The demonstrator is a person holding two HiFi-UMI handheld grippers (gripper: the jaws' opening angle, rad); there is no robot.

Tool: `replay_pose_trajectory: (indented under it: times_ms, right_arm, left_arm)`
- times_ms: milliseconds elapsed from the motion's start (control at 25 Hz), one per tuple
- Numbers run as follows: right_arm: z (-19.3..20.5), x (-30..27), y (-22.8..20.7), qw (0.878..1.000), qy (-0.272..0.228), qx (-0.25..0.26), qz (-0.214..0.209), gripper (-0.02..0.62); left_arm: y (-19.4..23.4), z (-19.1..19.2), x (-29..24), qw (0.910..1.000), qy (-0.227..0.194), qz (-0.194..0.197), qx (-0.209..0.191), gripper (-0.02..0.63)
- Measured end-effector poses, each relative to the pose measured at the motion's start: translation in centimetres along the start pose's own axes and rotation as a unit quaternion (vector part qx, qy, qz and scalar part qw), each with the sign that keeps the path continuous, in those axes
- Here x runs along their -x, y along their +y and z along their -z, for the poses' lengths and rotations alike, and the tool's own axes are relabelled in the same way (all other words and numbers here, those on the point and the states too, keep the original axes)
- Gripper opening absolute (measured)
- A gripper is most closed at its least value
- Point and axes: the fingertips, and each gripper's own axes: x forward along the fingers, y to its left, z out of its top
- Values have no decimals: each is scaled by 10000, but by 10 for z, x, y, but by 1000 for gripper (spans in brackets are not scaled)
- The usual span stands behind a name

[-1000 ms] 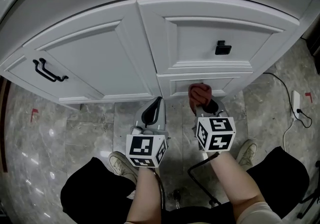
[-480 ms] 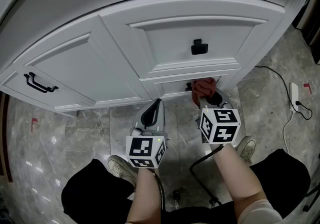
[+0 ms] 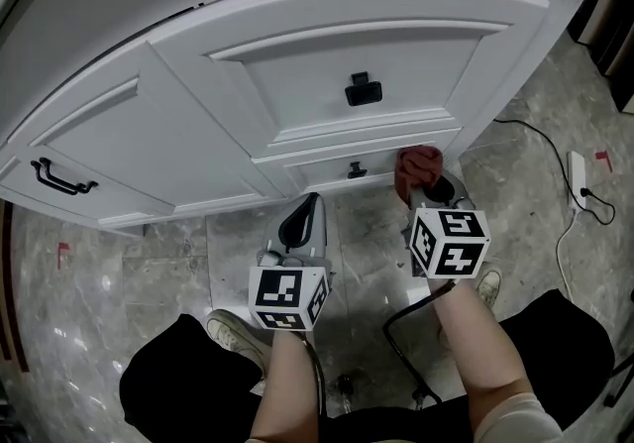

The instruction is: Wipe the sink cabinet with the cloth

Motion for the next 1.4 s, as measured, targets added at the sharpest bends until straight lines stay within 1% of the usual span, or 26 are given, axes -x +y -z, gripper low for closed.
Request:
replay_pose_trajectory:
  times_ms: [80, 160, 320, 400, 480, 560, 680, 840, 960, 1040, 1240, 1400]
  right_arm:
    - [-1, 3, -3, 10000, -6, 59, 1, 77]
    - [-1, 7, -10, 9999, -21, 43, 90, 77]
    - [3, 15, -39, 9987, 8, -162, 492, 75]
    - [5, 17, -51, 9978, 36, -230, 621, 75]
    - [7, 18, -55, 9975, 46, -208, 677, 75]
    - [13, 15, -46, 9978, 95, -190, 628, 75]
    - [36, 2, -7, 9992, 315, -38, 232, 75]
    - [69, -17, 69, 9965, 602, 305, -487, 76]
    - [82, -28, 123, 9914, 651, 234, -1109, 75]
    - [83, -34, 152, 9877, 622, 171, -1422, 77]
    - [78, -51, 196, 9820, 494, 225, -1808, 77]
    - [80, -60, 215, 9774, 446, 215, -2055, 77]
  left_arm:
    - [-6, -1, -3, 10000, -5, 55, 0, 0]
    - [-9, -3, -5, 10000, -30, 87, 9, 0]
    - [-11, -4, -4, 9999, -37, 104, 43, 0]
    - [-10, -1, -3, 9999, -11, 105, 37, 0]
    - [-6, 3, 0, 10000, 21, 84, 28, 0]
    - [1, 6, 3, 10000, 50, 21, 45, 0]
    - [16, 12, 10, 9998, 82, -124, 108, 0]
    - [34, 19, 20, 9994, 108, -306, 131, 0]
    - [46, 29, 30, 9988, 190, -416, 160, 0]
    - [56, 34, 37, 9983, 228, -505, 175, 0]
    - [81, 43, 54, 9966, 250, -728, 295, 0]
    - [85, 45, 58, 9963, 247, -750, 342, 0]
